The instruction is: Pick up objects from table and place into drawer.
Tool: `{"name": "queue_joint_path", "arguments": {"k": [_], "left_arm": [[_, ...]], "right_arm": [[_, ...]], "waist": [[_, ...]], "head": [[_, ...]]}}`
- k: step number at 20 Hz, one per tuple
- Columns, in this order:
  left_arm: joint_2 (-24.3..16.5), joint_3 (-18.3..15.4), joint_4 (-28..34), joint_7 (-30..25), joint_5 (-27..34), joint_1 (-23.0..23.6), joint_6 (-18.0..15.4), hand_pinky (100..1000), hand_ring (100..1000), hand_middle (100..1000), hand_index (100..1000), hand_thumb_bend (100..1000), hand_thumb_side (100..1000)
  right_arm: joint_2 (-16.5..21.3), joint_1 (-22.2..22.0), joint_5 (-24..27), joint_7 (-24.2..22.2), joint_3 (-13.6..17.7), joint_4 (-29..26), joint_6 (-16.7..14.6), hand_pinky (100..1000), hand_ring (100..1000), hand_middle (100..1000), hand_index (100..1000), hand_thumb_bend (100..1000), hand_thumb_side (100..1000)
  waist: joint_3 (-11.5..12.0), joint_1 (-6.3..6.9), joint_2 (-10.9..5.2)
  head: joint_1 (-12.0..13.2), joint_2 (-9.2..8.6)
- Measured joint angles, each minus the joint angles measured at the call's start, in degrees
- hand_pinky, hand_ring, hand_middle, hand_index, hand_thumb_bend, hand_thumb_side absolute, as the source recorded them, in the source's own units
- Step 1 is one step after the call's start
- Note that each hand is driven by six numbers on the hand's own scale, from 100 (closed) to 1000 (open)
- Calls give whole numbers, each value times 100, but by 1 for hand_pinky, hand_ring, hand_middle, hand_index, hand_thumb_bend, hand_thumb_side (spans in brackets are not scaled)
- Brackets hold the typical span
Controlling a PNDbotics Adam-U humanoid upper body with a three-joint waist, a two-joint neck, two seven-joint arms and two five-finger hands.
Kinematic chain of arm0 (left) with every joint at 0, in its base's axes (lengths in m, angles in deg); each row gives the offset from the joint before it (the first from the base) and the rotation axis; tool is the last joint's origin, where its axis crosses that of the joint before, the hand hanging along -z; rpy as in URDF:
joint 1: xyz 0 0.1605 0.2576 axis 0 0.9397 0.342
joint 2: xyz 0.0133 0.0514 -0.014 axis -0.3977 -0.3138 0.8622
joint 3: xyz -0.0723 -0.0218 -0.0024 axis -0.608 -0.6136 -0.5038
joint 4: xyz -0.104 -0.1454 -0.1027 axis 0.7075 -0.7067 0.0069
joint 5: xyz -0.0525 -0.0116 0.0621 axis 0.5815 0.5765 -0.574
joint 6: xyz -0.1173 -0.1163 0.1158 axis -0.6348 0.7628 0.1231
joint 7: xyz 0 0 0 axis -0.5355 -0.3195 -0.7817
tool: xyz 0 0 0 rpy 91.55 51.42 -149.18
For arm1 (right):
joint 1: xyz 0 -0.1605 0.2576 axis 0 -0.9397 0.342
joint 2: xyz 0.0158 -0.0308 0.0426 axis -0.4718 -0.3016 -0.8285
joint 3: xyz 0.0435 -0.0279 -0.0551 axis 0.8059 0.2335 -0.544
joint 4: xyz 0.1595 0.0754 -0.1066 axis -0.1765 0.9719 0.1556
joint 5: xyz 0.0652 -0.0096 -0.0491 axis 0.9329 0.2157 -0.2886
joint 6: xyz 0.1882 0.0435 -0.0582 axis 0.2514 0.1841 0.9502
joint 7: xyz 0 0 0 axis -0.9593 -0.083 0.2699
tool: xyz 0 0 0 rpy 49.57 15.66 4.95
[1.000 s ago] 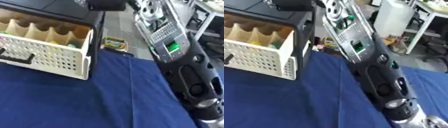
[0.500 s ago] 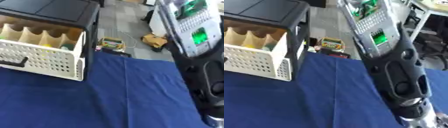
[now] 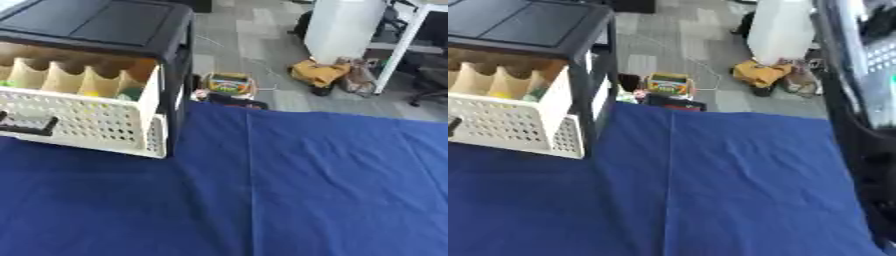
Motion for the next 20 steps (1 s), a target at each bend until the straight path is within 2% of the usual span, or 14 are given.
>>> {"name": "queue_joint_path", "arguments": {"k": [4, 6, 10, 14, 16, 20], "left_arm": [[-41, 0, 1, -17, -22, 110, 3, 100, 100, 100, 778, 222, 631], [-62, 1, 1, -57, -54, 186, 19, 100, 100, 100, 793, 186, 690], [-125, 1, 1, -210, -147, 339, 55, 100, 100, 100, 811, 151, 739], [-153, 1, 1, -388, -301, 487, 61, 260, 256, 255, 836, 110, 785], [-158, -1, 1, -473, -383, 580, 31, 366, 373, 344, 835, 100, 831], [-263, 0, 1, -788, -724, 904, -108, 483, 528, 457, 820, 100, 905]], "right_arm": [[348, -373, 209, 463, 164, -44, -230, 630, 622, 640, 726, 190, 691], [510, -583, 303, 661, 243, -50, -329, 634, 625, 643, 727, 160, 726], [820, -1033, 491, 981, 374, -63, -529, 650, 638, 658, 735, 111, 791], [1042, -1516, 593, 1271, 521, -69, -706, 703, 671, 686, 757, 100, 865], [1144, -1784, 584, 1445, 619, -70, -777, 736, 703, 724, 779, 100, 922], [1350, -2432, 408, 1773, 811, -70, -956, 760, 732, 756, 799, 100, 991]], "waist": [[-84, 158, -47], [-127, 211, -65], [-237, 321, -103], [-357, 425, -124], [-410, 482, -139], [-545, 600, -142]], "head": [[201, 200], [299, 284], [446, 400], [589, 512], [670, 565], [844, 690]]}}
